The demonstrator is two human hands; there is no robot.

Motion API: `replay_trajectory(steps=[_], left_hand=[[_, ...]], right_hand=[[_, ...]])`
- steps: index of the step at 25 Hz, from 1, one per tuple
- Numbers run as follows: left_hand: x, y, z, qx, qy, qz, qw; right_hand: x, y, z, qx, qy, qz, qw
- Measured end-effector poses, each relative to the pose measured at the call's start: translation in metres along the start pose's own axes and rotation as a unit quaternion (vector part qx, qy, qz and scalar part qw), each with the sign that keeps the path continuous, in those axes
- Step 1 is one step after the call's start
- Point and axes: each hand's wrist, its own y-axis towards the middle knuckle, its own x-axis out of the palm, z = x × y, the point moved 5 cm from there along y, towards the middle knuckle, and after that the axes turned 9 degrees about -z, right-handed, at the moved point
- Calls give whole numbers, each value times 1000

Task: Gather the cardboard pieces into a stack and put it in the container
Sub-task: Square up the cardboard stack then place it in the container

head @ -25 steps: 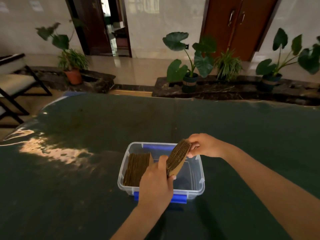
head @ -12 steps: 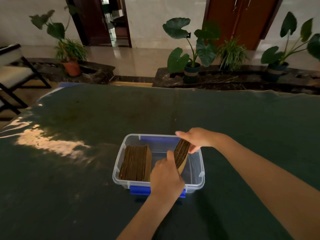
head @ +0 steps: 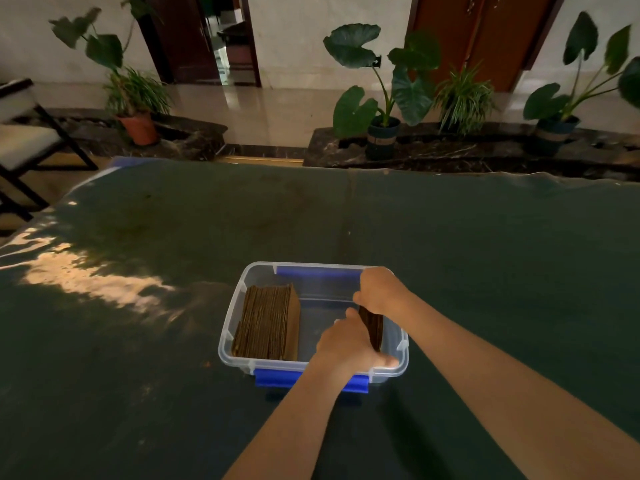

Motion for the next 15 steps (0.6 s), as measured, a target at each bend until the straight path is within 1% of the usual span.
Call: replay_trajectory(steps=[2, 4, 6, 9, 11, 13, 14, 15], left_hand=[[-3, -3, 0, 28, -19, -35, 999], [-5, -7, 3, 61, -44, -71, 995], [-4, -3, 4, 66, -68, -86, 992], [8, 5, -2, 49, -74, -76, 993], [12, 17, -5, 10, -60, -67, 996], [14, 30, -4, -38, -7, -90, 995], [16, 37, -3, -49, -4, -111, 993], [23, 44, -5, -43, -4, -144, 989]], right_hand=[[2, 0, 1, 13, 10, -10, 1000], [4, -1, 2, 12, 53, 14, 998], [3, -3, 1, 7, 76, 47, 996], [8, -3, 1, 31, 64, 19, 997], [10, -7, 0, 29, 58, 30, 997], [12, -14, -4, 15, 14, 53, 998], [13, -18, -6, 8, -16, 68, 997], [14, -20, -7, 3, -45, 79, 996]])
